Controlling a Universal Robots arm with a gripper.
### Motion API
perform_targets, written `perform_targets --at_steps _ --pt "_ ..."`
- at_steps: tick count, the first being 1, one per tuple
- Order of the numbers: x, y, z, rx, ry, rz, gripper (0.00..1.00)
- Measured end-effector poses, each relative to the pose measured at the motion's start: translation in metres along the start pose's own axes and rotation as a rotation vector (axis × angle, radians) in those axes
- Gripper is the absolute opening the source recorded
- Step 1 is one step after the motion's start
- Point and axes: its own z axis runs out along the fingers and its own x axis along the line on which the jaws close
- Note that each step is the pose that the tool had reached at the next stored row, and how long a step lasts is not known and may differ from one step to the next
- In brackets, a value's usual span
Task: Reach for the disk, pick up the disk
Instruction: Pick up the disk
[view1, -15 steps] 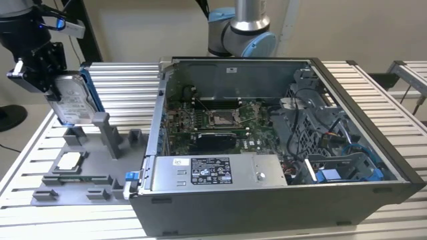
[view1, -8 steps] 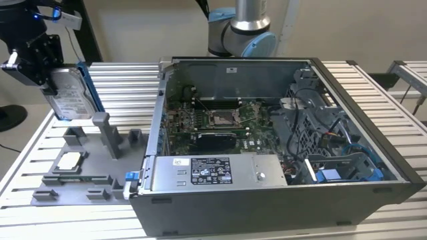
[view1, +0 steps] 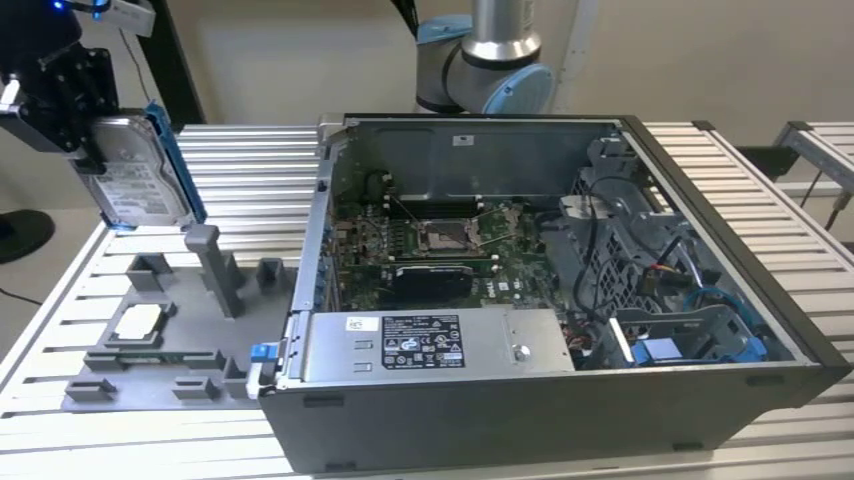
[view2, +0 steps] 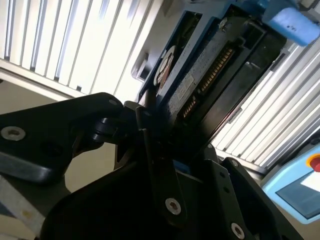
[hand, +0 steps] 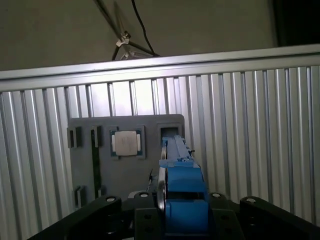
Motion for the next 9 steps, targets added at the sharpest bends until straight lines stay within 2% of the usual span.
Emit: perform_targets --at_steps 9 --pt "-0.0003 0.0002 -0.0258 0.0000 0.0000 -0.001 0.00"
